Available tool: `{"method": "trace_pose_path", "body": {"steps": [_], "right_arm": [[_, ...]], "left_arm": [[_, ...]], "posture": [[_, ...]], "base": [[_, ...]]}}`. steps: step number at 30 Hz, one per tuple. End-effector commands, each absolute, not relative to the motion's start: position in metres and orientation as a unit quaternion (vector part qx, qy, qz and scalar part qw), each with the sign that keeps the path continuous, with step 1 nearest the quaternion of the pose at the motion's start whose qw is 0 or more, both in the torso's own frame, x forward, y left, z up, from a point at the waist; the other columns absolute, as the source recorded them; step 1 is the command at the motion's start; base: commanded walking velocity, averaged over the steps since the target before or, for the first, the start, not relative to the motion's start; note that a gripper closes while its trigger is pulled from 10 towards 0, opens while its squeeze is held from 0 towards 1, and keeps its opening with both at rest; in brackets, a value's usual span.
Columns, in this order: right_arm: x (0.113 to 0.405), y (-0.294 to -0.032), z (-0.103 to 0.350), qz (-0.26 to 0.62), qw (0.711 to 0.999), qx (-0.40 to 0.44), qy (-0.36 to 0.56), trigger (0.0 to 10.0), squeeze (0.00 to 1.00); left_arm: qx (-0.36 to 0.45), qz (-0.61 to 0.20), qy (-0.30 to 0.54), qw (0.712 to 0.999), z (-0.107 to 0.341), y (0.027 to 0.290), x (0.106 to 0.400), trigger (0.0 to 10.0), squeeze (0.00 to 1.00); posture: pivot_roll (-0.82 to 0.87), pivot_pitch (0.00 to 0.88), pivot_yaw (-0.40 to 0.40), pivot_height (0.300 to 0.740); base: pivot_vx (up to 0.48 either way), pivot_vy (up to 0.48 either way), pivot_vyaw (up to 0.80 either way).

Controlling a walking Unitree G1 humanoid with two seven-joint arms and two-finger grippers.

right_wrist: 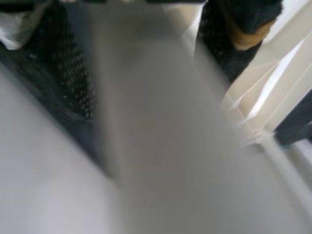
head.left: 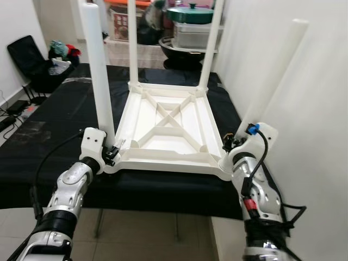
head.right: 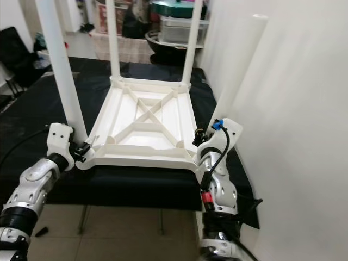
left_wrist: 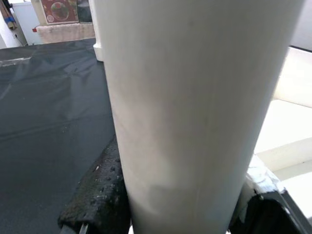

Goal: Building children table

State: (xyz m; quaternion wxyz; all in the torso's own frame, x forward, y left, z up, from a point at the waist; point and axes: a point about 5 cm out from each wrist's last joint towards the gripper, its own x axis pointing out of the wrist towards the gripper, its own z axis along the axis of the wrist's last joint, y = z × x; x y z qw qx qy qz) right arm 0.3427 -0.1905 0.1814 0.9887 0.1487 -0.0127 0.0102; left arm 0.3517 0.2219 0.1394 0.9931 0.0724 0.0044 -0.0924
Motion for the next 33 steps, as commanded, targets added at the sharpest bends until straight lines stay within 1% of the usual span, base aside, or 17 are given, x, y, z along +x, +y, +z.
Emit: {"method": "trace_pose_path", "body": {"steps": [1,6,7,9,17,18,20,21,22,23,24,25,26,27,28,29,33], "right_arm": [[0.338,-0.197,0.189,0.162,0.982,0.093,-0.029,10.0,0.0],[0.338,-0.21,0.191,0.218,0.975,0.04,-0.031,10.0,0.0],[0.337,-0.209,0.191,0.247,0.968,0.035,-0.029,0.7,0.0],[0.335,-0.207,0.19,0.268,0.963,0.029,-0.026,0.0,0.0],[0.335,-0.205,0.177,0.288,0.958,-0.001,0.0,0.0,0.0],[0.339,-0.209,0.168,0.239,0.97,-0.019,0.031,0.0,0.0],[0.339,-0.209,0.168,0.239,0.97,-0.019,0.031,0.0,0.0],[0.345,-0.216,0.16,0.151,0.987,-0.025,0.051,0.0,0.0],[0.345,-0.216,0.16,0.151,0.987,-0.025,0.051,0.0,0.0],[0.351,-0.227,0.153,0.005,0.998,-0.002,0.065,0.0,0.0],[0.351,-0.227,0.153,0.005,0.998,-0.002,0.065,0.0,0.0],[0.347,-0.233,0.142,-0.134,0.986,0.055,0.083,0.0,0.0],[0.347,-0.233,0.142,-0.134,0.986,0.055,0.083,0.0,0.0],[0.335,-0.226,0.126,-0.234,0.961,0.102,0.109,0.0,0.0],[0.335,-0.226,0.126,-0.234,0.961,0.102,0.109,0.0,0.0],[0.311,-0.202,0.107,-0.306,0.929,0.146,0.149,0.0,0.0],[0.3,-0.18,0.107,-0.304,0.925,0.161,0.163,0.0,0.0]], "left_arm": [[0.083,-0.07,0.01,0.994,0.138,0.231,0.35,10.0,0.0],[0.083,-0.069,0.01,0.994,0.138,0.232,0.349,10.0,0.0],[0.083,-0.069,0.01,0.994,0.138,0.233,0.349,10.0,0.0],[0.084,-0.068,0.01,0.994,0.139,0.233,0.349,10.0,0.0],[0.086,-0.065,0.011,0.994,0.139,0.237,0.348,10.0,0.0],[0.086,-0.065,0.011,0.994,0.139,0.237,0.348,10.0,0.0],[0.086,-0.065,0.011,0.994,0.139,0.237,0.348,10.0,0.0],[0.086,-0.066,0.011,0.994,0.139,0.236,0.349,10.0,0.0],[0.086,-0.066,0.011,0.994,0.139,0.236,0.349,10.0,0.0],[0.086,-0.068,0.011,0.994,0.139,0.235,0.349,10.0,0.0],[0.086,-0.068,0.011,0.994,0.139,0.235,0.349,10.0,0.0],[0.085,-0.07,0.011,0.994,0.139,0.232,0.35,10.0,0.0],[0.085,-0.07,0.011,0.994,0.139,0.232,0.35,10.0,0.0],[0.084,-0.073,0.01,0.994,0.139,0.23,0.35,10.0,0.0],[0.084,-0.073,0.01,0.994,0.139,0.23,0.35,10.0,0.0],[0.083,-0.074,0.008,0.994,0.14,0.229,0.351,10.0,0.0],[0.083,-0.07,0.008,0.994,0.141,0.232,0.351,10.0,0.0]], "posture": [[0.06,0.0,-0.103,0.74],[0.07,0.0,-0.107,0.74],[0.08,0.0,-0.11,0.74],[0.08,0.0,-0.111,0.74],[0.08,0.0,-0.106,0.74],[0.08,0.0,-0.105,0.74],[0.08,0.0,-0.105,0.74],[0.07,0.0,-0.102,0.74],[0.07,0.0,-0.102,0.74],[0.07,0.0,-0.097,0.74],[0.07,0.0,-0.097,0.74],[0.07,0.0,-0.098,0.74],[0.07,0.0,-0.098,0.74],[0.08,0.0,-0.104,0.74],[0.08,0.0,-0.104,0.74],[0.08,0.0,-0.105,0.74],[0.08,0.0,-0.109,0.74]], "base": [[0.0,0.0,0.0],[0.0,0.0,0.0],[0.0,0.0,0.0],[0.0,0.0,0.0],[0.0,0.0,0.0],[0.0,0.0,0.0],[0.0,0.0,0.0],[0.0,0.0,0.0],[0.0,0.0,0.0],[0.0,0.0,0.0],[0.0,0.0,0.0],[0.0,0.0,0.0],[0.0,0.0,0.0],[0.0,0.0,0.0],[0.0,0.0,0.0],[0.0,0.0,0.0],[0.0,0.0,0.0]]}}
